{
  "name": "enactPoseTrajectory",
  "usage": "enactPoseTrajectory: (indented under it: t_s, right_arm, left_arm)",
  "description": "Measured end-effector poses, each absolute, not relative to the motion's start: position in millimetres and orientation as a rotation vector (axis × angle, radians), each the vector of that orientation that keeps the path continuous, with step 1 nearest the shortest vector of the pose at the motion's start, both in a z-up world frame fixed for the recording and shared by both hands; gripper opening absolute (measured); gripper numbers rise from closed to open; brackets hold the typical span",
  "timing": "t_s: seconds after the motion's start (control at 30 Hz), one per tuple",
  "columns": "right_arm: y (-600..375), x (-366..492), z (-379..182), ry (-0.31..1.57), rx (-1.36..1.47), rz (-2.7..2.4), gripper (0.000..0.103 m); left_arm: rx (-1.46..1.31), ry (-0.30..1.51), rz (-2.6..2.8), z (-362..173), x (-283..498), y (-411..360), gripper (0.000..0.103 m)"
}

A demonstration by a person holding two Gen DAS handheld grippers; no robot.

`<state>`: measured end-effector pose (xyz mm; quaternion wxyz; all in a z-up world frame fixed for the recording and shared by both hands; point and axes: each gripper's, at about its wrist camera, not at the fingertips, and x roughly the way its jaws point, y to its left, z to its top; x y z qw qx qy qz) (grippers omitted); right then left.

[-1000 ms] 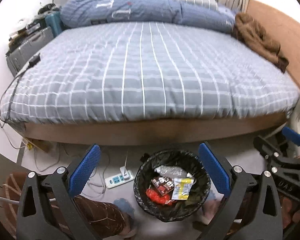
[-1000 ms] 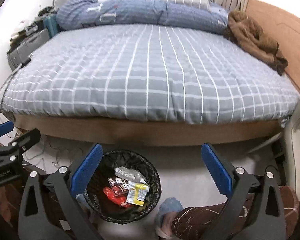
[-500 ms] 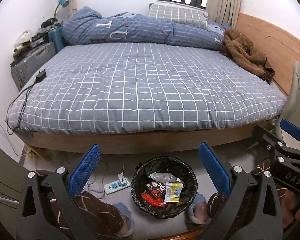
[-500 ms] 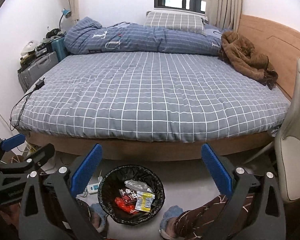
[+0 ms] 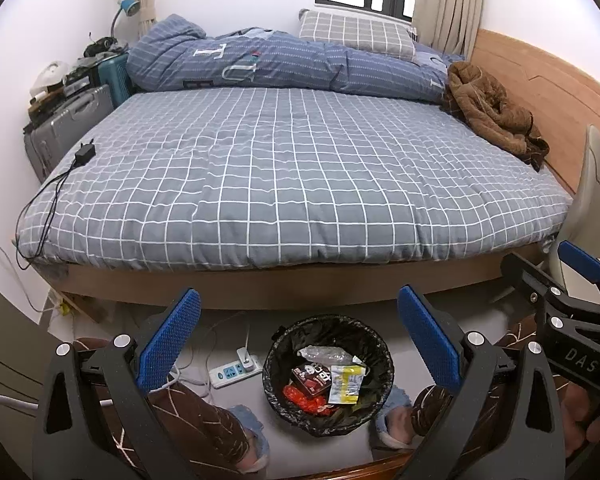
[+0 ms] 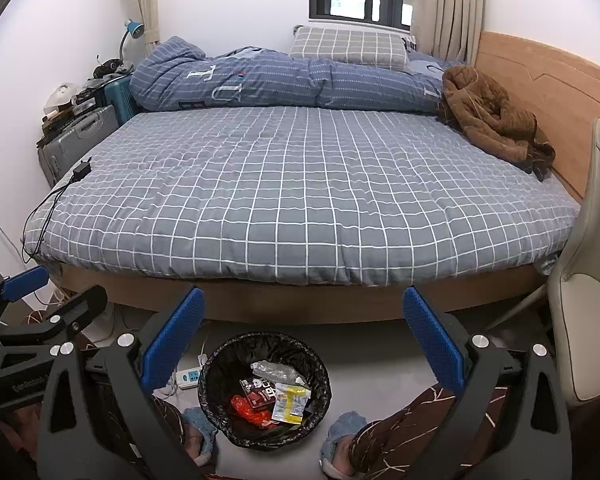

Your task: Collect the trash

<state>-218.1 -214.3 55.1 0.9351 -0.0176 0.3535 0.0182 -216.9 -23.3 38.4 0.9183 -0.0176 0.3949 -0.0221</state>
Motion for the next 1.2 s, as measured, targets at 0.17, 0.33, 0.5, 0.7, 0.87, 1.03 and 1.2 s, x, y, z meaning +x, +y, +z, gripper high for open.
enactPoseTrajectory:
  t_s: [0.17, 0.33, 0.5, 0.7, 0.87, 1.03, 1.2]
  right_arm:
    - [-215.6, -215.7, 53.3, 0.724, -0.035, 0.036, 0.095]
    - [-216.3, -214.7, 52.3, 0.725, -0.035, 0.036, 0.095]
    - [-216.1, -214.8, 52.4, 0.724, -0.036, 0.037, 0.095]
    - [-217.8, -211.9, 48.2, 0.730, -0.029, 0.041, 0.095]
    - [-217.4, -211.4, 47.8, 0.730, -0.029, 0.042, 0.095]
    - [-217.0, -211.4, 46.7, 0.733, -0.029, 0.041, 0.095]
    - [-216.9, -211.3, 43.0, 0.737, -0.030, 0.047, 0.095]
  left_arm:
    - [-0.031, 0.819, -0.041, 35.6, -215.7, -23.1, 0.097]
    - [-0.033, 0.822, -0.040, 34.7, -214.9, -21.3, 0.097]
    - [-0.032, 0.823, -0.040, 34.1, -214.1, -21.2, 0.097]
    - [-0.033, 0.835, -0.037, 32.8, -213.2, -23.1, 0.097]
    - [-0.024, 0.838, -0.031, 32.6, -212.4, -25.3, 0.097]
    - [-0.024, 0.837, -0.026, 32.5, -212.8, -27.1, 0.097]
    - [-0.021, 0.830, -0.021, 32.5, -214.6, -27.4, 0.097]
